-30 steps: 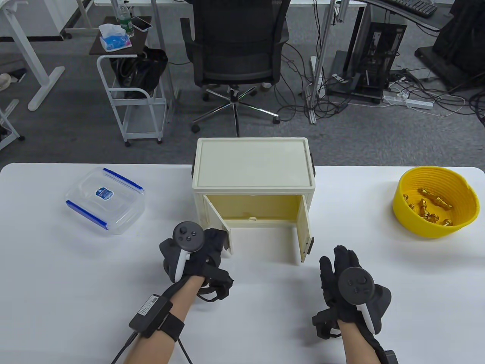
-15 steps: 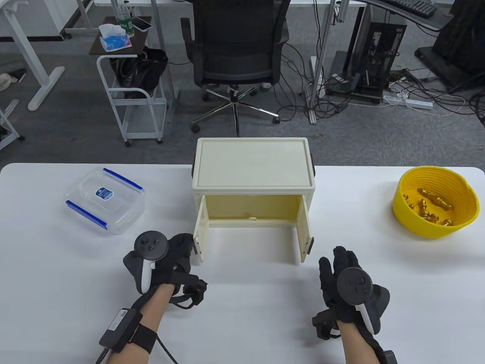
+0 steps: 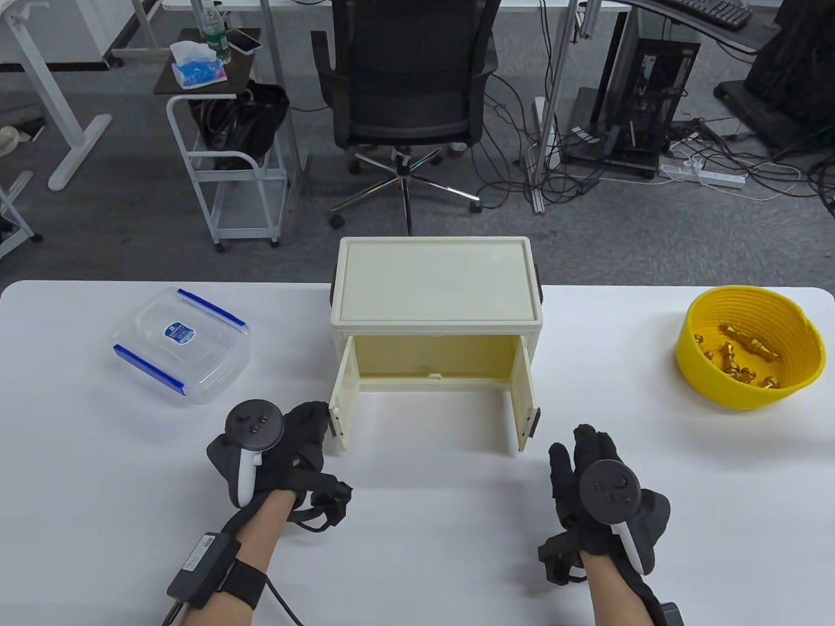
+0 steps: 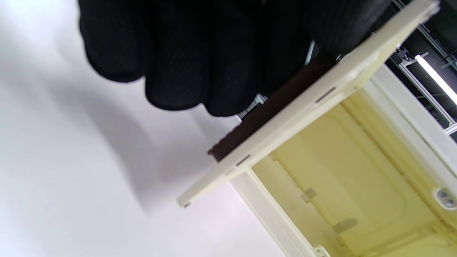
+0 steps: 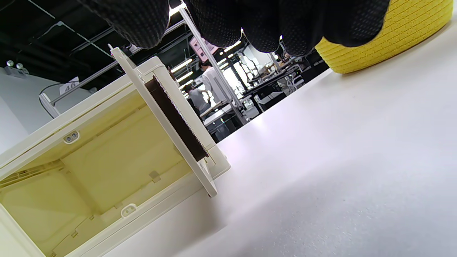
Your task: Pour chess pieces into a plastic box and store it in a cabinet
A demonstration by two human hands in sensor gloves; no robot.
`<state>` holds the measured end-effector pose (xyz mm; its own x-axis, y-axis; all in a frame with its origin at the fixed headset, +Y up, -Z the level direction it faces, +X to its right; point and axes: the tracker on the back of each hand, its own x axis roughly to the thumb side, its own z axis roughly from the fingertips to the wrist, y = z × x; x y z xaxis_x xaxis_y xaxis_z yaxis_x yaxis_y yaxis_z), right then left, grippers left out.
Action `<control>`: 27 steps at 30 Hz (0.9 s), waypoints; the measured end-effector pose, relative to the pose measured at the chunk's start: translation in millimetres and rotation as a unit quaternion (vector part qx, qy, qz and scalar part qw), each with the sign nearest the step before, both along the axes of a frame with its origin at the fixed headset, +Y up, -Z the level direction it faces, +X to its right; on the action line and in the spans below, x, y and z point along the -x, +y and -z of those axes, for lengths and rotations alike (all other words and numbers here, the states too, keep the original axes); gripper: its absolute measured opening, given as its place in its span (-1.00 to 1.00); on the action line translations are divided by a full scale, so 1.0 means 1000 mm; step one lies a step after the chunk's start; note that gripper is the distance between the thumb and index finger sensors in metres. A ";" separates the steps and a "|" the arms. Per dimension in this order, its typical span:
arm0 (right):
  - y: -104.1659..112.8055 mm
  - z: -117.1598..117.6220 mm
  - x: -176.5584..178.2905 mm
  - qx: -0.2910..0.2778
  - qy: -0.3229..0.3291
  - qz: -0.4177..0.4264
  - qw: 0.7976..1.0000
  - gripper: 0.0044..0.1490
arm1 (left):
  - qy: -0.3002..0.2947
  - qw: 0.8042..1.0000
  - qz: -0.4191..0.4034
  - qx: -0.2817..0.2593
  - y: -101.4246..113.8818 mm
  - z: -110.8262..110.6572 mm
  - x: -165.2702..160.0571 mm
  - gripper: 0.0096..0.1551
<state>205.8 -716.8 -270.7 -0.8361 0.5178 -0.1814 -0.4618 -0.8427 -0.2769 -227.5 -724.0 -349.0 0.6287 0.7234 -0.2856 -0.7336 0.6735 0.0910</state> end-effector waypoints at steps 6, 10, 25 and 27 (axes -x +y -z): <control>0.000 0.000 0.000 0.000 0.004 0.003 1.000 -0.17 | -0.010 1.000 0.009 0.015 0.005 -0.007 0.013 -0.43; 0.001 0.000 0.002 -0.001 0.009 0.002 1.000 -0.17 | 0.037 0.998 0.046 0.029 0.013 -0.008 0.046 -0.17; 0.004 0.002 -0.001 -0.006 -0.005 -0.025 1.000 -0.16 | 0.305 0.941 -0.011 0.147 0.008 0.102 0.176 0.30; 0.004 0.002 -0.002 -0.008 -0.005 -0.024 1.000 -0.16 | 0.324 0.933 -0.028 0.156 0.000 0.111 0.184 0.32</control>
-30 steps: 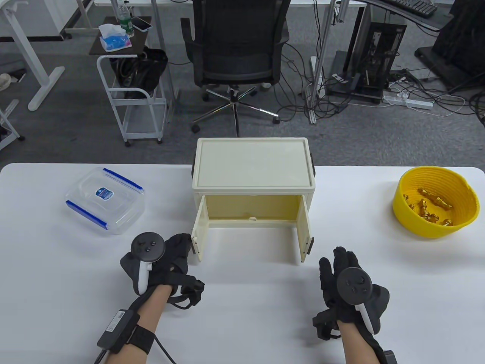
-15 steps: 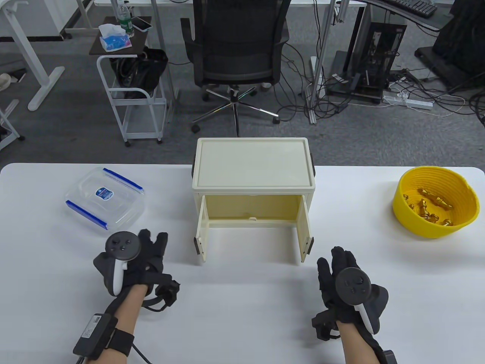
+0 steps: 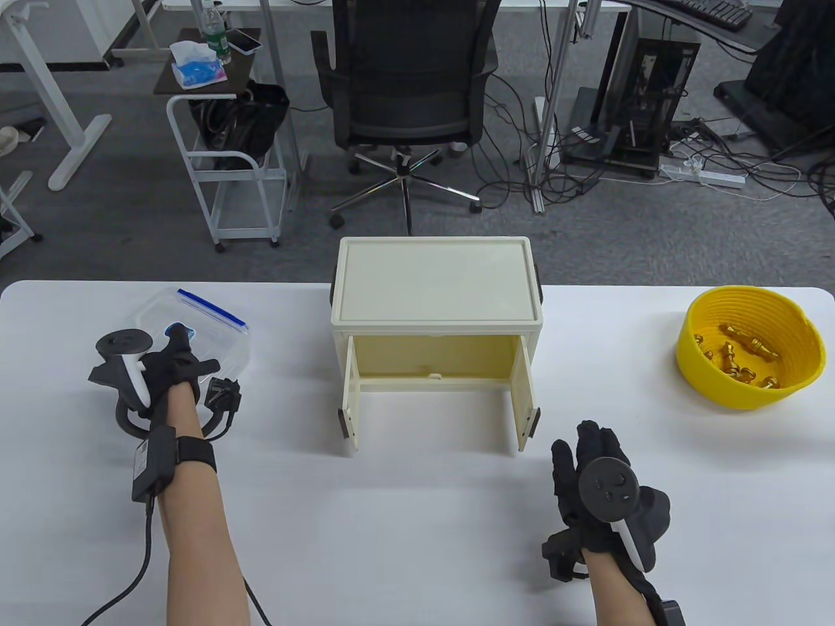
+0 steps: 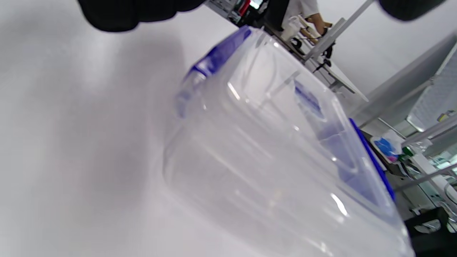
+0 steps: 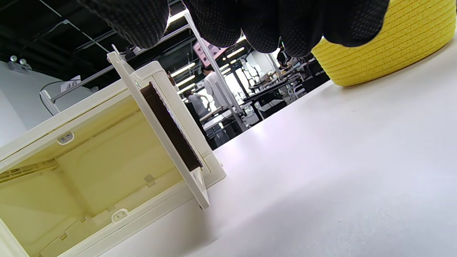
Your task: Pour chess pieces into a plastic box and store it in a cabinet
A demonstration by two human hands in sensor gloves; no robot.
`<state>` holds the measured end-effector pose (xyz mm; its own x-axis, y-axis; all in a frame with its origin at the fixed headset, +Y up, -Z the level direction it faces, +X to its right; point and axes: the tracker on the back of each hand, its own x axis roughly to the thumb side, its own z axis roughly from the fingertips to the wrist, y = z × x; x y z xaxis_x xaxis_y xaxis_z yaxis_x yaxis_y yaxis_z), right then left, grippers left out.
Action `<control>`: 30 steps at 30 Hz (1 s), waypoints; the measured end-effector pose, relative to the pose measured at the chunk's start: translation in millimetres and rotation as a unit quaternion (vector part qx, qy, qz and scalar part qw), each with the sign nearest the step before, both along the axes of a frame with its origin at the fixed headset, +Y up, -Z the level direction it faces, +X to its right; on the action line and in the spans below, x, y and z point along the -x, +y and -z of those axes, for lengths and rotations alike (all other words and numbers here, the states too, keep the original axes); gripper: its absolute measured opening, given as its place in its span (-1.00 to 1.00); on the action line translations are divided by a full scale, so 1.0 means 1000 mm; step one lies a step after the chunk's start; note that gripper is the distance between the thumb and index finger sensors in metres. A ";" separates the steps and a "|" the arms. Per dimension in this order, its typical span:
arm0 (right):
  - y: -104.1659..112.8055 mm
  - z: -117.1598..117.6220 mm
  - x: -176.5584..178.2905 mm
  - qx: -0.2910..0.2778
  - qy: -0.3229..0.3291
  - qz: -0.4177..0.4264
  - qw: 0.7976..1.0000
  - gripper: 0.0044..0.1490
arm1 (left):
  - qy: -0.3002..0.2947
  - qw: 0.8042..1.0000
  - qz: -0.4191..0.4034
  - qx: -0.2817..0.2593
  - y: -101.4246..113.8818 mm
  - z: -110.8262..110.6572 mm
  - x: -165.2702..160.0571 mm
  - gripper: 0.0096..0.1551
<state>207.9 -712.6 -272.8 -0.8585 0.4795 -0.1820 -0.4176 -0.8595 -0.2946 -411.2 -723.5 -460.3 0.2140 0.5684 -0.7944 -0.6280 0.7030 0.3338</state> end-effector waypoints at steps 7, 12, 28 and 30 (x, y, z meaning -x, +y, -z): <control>-0.001 0.002 -0.007 -0.003 -0.009 0.005 1.000 -0.17 | 0.010 1.000 0.000 0.026 -0.022 0.017 0.008 0.34; -0.002 0.003 -0.010 -0.002 -0.015 -0.003 1.000 -0.17 | 0.011 1.000 0.010 0.026 -0.030 0.019 0.007 0.22; -0.007 0.005 -0.008 0.009 -0.007 -0.013 1.000 -0.17 | -0.158 0.984 -0.038 0.069 -0.012 -0.029 0.021 0.08; -0.005 0.004 -0.007 0.003 -0.003 -0.009 1.000 -0.17 | -0.202 0.975 -0.034 0.082 -0.010 -0.037 0.021 0.06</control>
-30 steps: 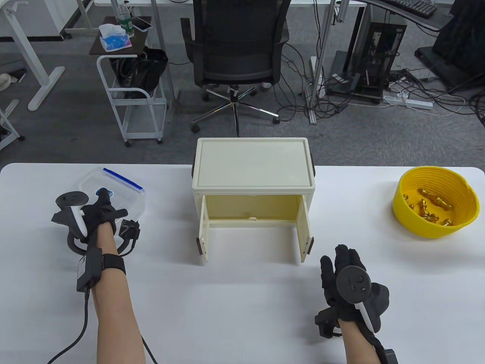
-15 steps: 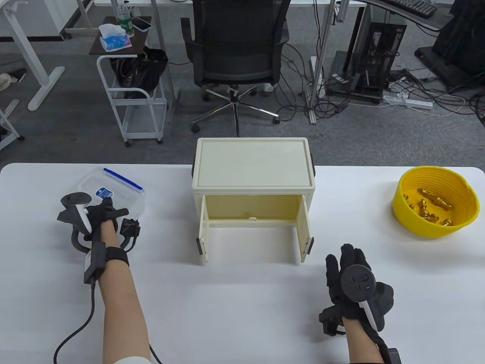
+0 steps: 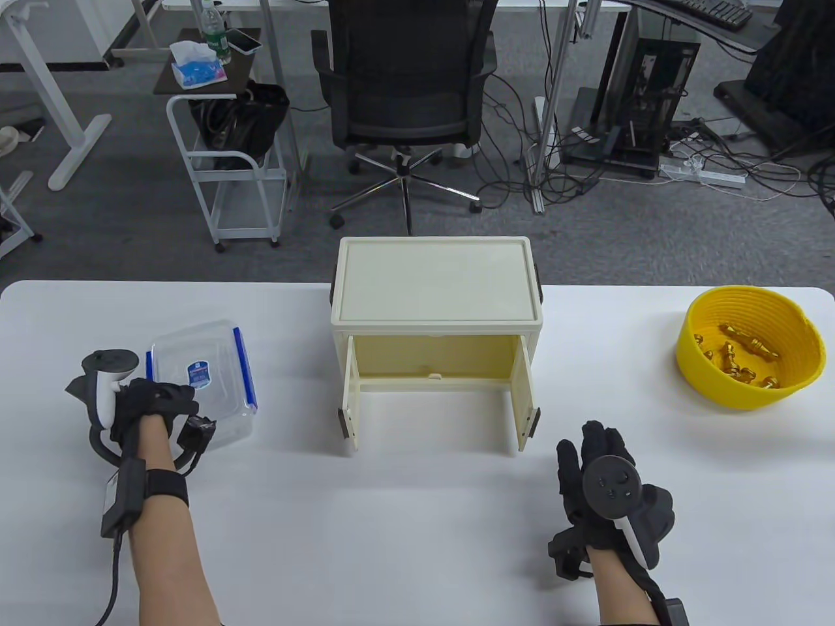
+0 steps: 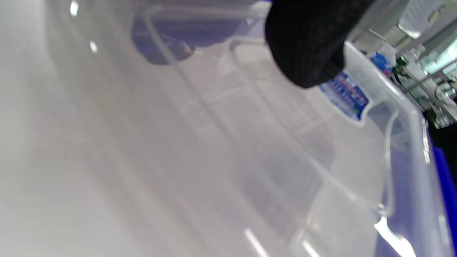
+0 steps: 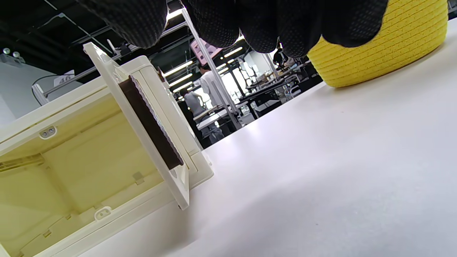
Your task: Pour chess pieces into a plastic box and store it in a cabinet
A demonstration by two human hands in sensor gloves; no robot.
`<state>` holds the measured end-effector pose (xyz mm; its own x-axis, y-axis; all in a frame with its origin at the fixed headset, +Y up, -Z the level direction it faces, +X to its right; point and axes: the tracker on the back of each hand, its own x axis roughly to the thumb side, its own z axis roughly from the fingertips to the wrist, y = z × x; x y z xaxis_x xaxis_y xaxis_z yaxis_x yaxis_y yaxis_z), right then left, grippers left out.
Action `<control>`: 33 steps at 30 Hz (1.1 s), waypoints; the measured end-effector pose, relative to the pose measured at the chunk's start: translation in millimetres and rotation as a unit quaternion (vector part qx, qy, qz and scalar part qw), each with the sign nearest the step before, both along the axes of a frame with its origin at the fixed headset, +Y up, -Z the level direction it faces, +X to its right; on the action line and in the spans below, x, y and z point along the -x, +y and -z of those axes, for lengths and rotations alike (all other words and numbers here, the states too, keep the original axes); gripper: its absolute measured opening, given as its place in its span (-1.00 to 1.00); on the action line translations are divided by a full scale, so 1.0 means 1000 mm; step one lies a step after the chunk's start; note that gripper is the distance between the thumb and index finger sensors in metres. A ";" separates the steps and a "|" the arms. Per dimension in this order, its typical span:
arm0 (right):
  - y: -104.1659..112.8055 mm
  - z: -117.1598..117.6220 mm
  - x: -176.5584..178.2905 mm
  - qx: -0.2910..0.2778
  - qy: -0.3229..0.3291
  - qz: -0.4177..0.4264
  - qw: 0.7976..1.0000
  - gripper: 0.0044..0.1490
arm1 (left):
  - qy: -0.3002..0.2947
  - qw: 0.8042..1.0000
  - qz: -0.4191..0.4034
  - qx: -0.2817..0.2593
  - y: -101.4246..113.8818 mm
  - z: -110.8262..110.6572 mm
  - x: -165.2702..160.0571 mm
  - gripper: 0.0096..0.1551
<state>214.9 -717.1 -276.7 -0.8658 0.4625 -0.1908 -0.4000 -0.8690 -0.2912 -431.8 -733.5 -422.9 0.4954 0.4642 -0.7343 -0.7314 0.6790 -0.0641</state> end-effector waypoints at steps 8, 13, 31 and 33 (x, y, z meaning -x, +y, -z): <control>0.013 -0.003 -0.002 -0.027 0.007 0.041 0.999 -0.17 | -0.167 0.985 -0.014 0.038 0.004 -0.028 -0.019 0.03; 0.017 -0.005 0.000 -0.037 0.018 0.048 0.998 -0.17 | -0.278 0.956 -0.008 0.097 0.007 -0.040 -0.045 0.02; 0.019 -0.007 -0.002 -0.045 0.022 0.065 0.997 -0.17 | -0.560 0.821 0.021 0.109 0.003 -0.080 -0.221 -0.03; 0.019 -0.006 -0.002 -0.045 0.024 0.064 0.997 -0.17 | -0.554 0.826 0.020 0.102 0.002 -0.081 -0.235 -0.03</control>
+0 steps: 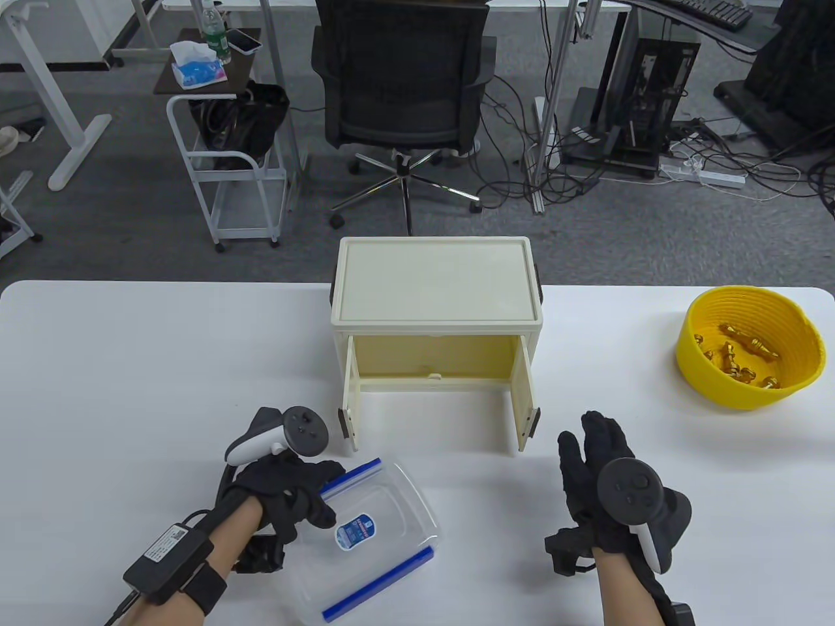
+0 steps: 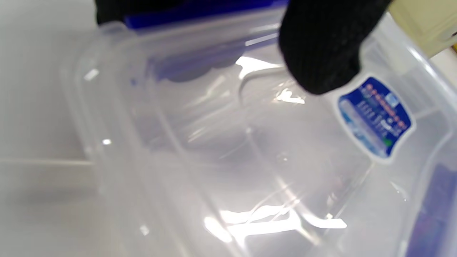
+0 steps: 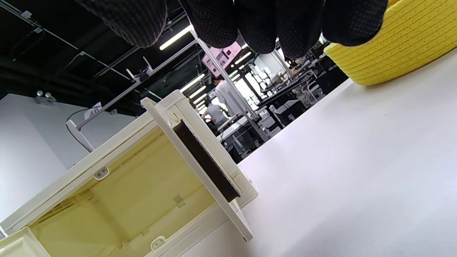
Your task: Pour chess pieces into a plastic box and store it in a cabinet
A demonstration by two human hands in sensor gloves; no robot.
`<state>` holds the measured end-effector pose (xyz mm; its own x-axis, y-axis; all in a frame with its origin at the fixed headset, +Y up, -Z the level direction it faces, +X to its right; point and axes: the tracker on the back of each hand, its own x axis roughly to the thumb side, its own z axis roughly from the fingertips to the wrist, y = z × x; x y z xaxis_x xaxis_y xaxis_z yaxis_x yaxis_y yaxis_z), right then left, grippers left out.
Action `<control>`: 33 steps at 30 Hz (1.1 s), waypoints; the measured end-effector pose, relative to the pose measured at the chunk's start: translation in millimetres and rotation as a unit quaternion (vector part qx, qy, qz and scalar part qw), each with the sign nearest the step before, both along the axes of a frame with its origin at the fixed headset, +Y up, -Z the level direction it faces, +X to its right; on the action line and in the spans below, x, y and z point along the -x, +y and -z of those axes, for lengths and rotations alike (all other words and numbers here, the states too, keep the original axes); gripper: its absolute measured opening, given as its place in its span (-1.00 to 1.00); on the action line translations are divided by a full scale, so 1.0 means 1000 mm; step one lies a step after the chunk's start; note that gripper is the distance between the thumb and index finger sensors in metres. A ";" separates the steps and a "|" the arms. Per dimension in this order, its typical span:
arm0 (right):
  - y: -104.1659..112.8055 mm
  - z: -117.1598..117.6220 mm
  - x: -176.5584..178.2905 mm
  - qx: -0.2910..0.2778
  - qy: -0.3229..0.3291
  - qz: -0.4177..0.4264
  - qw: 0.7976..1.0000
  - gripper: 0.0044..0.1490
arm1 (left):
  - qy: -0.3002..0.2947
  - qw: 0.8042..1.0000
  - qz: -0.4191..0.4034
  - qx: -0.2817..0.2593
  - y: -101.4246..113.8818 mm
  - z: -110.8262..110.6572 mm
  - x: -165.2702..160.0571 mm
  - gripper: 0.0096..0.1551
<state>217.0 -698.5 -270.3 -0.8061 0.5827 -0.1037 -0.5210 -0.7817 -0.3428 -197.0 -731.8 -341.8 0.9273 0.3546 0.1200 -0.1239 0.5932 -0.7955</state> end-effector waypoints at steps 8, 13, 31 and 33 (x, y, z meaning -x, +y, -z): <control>-0.001 0.001 0.003 -0.001 0.005 -0.003 1.000 -0.17 | 0.074 0.996 -0.038 -0.024 -0.006 -0.007 -0.038 -0.04; -0.001 0.001 0.008 0.003 0.010 -0.012 1.000 -0.16 | 0.153 0.986 -0.066 -0.021 -0.011 -0.016 -0.048 -0.06; 0.012 -0.009 0.042 -0.021 0.054 -0.051 0.997 -0.15 | 0.298 0.943 -0.135 -0.057 -0.026 -0.049 -0.059 -0.09; 0.014 -0.011 0.048 -0.026 0.060 -0.055 0.996 -0.15 | 0.295 0.944 -0.136 -0.061 -0.025 -0.050 -0.059 -0.08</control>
<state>169.5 -684.1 -259.0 -0.8704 0.4917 0.0253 -0.4723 -0.8192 -0.3253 -138.0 -756.7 -291.9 0.7224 0.6053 -0.3342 -0.6847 0.5588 -0.4679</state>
